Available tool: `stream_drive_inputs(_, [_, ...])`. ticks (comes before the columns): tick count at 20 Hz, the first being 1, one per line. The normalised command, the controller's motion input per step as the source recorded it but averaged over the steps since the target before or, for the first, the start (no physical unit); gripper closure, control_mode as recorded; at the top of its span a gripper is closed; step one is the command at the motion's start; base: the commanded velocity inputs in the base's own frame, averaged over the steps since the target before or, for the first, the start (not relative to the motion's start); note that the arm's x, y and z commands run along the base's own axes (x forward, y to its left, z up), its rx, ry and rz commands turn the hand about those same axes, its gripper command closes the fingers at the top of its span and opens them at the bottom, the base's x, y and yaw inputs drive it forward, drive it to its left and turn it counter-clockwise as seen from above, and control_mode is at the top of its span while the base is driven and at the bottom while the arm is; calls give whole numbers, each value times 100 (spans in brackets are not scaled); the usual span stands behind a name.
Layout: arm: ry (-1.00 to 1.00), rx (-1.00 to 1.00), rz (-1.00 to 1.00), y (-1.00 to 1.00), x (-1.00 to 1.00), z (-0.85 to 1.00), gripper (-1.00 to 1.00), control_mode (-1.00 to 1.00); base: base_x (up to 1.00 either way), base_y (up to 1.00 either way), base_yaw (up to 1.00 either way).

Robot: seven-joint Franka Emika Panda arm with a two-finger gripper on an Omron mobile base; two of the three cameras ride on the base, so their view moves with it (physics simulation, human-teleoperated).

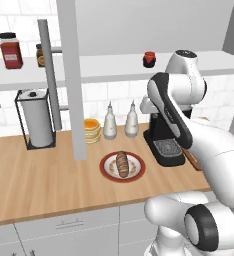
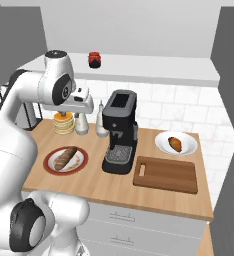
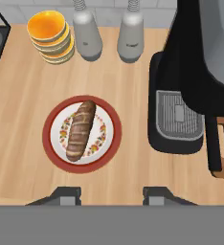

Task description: From the different types of pastries on the counter, select a croissant and place it on the cutting board. Then retrieve a jar of jam from the cabinet and place it alongside the croissant on the cutting board.

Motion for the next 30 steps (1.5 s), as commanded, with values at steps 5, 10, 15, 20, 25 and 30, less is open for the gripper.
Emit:
stream_drive_inputs(5, [-1, 0, -5, 0, 5, 42, -100, -100, 0, 0, 0])
stream_drive_inputs(10, [-5, 0, -2, 0, 11, 74, -100, -100, 0, 0, 0])
stream_drive_inputs(15, [-5, 0, -5, -4, 2, 47, -100, -100, 0, 0, 0])
stream_drive_inputs(20, [-10, 0, -13, -8, 0, 18, -100, -100, 0, 0, 0])
stream_drive_inputs(25, [-21, 4, -15, 0, 0, 15, -100, -100, 0, 0, 0])
stream_drive_inputs(30, [-19, 10, -12, 0, 8, 0, -100, -100, 0, 0, 0])
